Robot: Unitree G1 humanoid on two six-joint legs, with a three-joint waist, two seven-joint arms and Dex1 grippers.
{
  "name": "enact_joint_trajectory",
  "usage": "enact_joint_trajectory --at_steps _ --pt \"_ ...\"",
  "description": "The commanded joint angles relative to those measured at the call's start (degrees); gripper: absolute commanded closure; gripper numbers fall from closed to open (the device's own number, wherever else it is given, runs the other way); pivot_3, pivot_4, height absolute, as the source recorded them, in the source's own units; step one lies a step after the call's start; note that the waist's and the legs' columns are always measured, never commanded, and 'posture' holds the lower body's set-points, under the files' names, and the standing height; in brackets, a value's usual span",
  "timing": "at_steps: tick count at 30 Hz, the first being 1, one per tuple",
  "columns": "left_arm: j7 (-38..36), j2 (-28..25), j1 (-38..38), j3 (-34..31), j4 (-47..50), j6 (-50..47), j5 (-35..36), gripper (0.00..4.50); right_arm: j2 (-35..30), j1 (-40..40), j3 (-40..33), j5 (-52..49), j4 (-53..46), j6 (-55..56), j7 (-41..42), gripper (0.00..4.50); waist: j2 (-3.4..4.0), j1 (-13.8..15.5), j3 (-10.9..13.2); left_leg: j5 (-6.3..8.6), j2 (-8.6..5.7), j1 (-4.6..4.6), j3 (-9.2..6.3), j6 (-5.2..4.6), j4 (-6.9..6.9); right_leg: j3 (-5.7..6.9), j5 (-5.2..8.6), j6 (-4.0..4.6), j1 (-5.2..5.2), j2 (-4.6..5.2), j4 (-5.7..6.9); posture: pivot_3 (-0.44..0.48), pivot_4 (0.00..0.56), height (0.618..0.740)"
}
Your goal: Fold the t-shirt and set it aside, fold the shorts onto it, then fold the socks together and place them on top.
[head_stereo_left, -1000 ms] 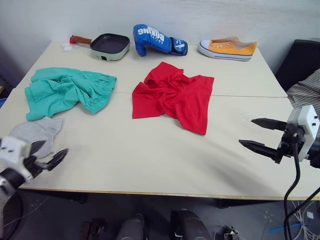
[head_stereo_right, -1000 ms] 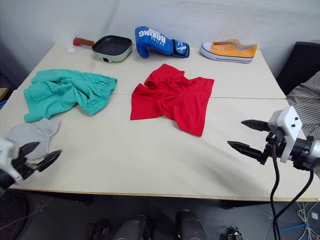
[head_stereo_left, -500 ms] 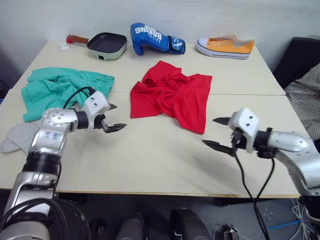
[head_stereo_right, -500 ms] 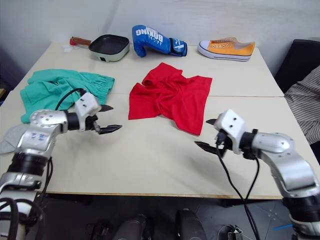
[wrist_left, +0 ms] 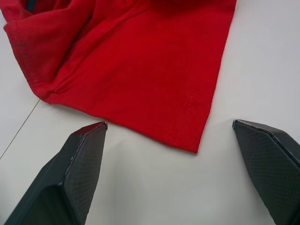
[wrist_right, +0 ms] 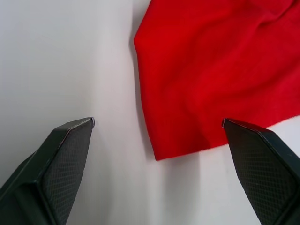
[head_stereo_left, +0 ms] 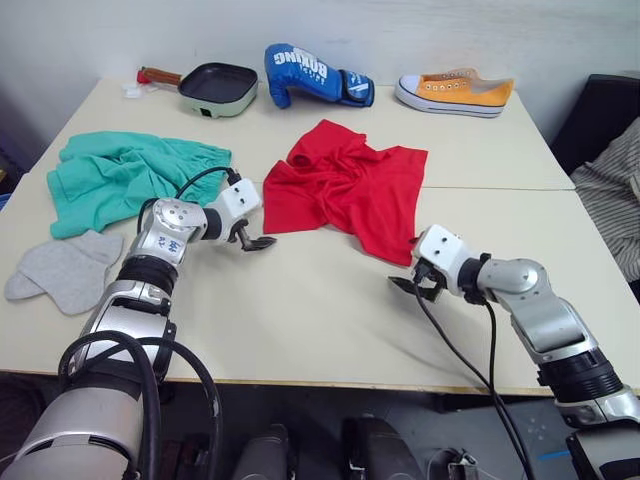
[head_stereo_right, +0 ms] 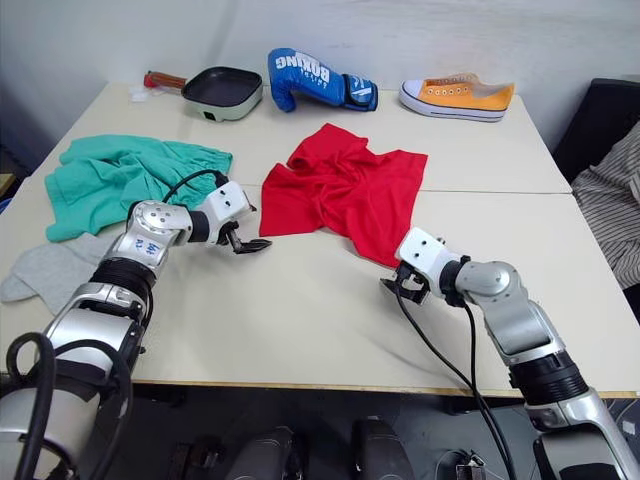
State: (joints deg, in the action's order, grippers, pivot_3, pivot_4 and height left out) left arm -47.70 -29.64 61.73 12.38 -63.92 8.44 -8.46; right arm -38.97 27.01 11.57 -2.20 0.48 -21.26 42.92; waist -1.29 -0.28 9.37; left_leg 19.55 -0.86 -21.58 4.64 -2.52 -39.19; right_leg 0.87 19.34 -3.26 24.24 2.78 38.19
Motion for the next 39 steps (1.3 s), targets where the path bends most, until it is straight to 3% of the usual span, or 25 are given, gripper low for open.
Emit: enact_joint_trajectory --at_steps 1,9,10,14,23,24,28,34,39 --pt "-0.9 0.6 0.3 1.4 -2.9 -0.9 -2.6 0.00 1.0 2.1 -0.1 1.2 1.5 1.6 0.0 0.04 0.00 0.0 0.0 -0.01 0.00 0.02 0.00 0.01 0.00 0.00 0.00 0.00 -0.01 0.00 0.03 0.000 0.150 0.740" --pt "0.2 2.0 2.8 2.1 -6.4 -1.0 -5.1 0.00 4.2 4.6 0.1 3.5 8.1 3.7 -0.8 0.04 -0.05 -0.1 0.0 -0.02 0.00 0.11 0.01 0.04 -0.02 0.04 0.00 0.00 -0.06 0.01 0.32 0.000 0.150 0.740" --pt "0.5 2.4 3.1 2.0 -6.9 -1.2 -5.3 0.19 4.6 5.0 0.1 3.8 9.3 3.7 -1.0 0.21 -0.05 -0.1 0.0 -0.02 0.00 0.17 0.01 0.04 -0.02 0.04 0.00 0.00 -0.12 0.02 0.30 0.000 0.150 0.740" --pt "0.7 3.5 4.3 1.7 -7.8 -1.5 -5.8 1.16 5.6 6.4 0.2 5.1 13.2 4.3 -1.5 1.24 -0.05 0.1 -0.1 -0.02 0.00 0.50 -0.05 0.03 -0.01 0.12 0.00 0.00 -0.51 0.05 0.05 0.000 0.150 0.740" --pt "-2.1 3.2 5.0 1.1 -8.4 -0.9 -6.3 4.12 4.1 5.6 -0.8 4.9 12.8 4.8 1.2 4.47 -0.06 0.0 -0.1 -0.03 -0.04 0.47 -0.14 0.01 -0.02 0.23 0.00 0.00 -0.54 0.11 0.12 0.000 0.150 0.740" --pt "-2.7 2.8 4.9 1.1 -8.3 -0.7 -6.4 4.45 3.6 5.1 -1.1 4.7 12.1 4.7 1.7 4.50 -0.06 0.0 -0.1 -0.03 -0.04 0.46 -0.14 0.01 -0.02 0.23 0.00 0.00 -0.53 0.11 0.12 0.000 0.150 0.740" --pt "-8.5 -0.5 3.8 0.6 -7.1 0.6 -5.7 4.48 -1.0 1.2 -2.6 3.4 6.7 5.2 5.7 4.50 -0.06 0.0 -0.1 -0.03 -0.03 0.38 -0.21 0.01 0.04 0.29 0.00 0.00 -0.51 0.10 0.10 0.000 0.150 0.740" --pt "-28.2 -10.2 -2.5 -0.2 1.9 2.3 -2.1 4.48 -8.9 -7.6 -7.5 -1.7 -3.7 9.6 13.1 4.50 -0.01 -1.3 0.0 0.02 0.02 0.34 -0.26 0.10 0.22 0.40 0.00 0.01 -0.49 0.03 -0.10 0.000 0.150 0.740" --pt "-43.9 -21.3 -16.8 -2.0 25.6 -7.6 6.6 4.48 -12.9 -14.2 -10.9 -6.0 -9.5 14.8 18.8 4.50 0.15 -2.1 0.1 0.03 0.06 0.40 -0.28 0.12 0.20 0.36 0.02 0.03 -0.52 0.01 -0.24 0.000 0.150 0.740"
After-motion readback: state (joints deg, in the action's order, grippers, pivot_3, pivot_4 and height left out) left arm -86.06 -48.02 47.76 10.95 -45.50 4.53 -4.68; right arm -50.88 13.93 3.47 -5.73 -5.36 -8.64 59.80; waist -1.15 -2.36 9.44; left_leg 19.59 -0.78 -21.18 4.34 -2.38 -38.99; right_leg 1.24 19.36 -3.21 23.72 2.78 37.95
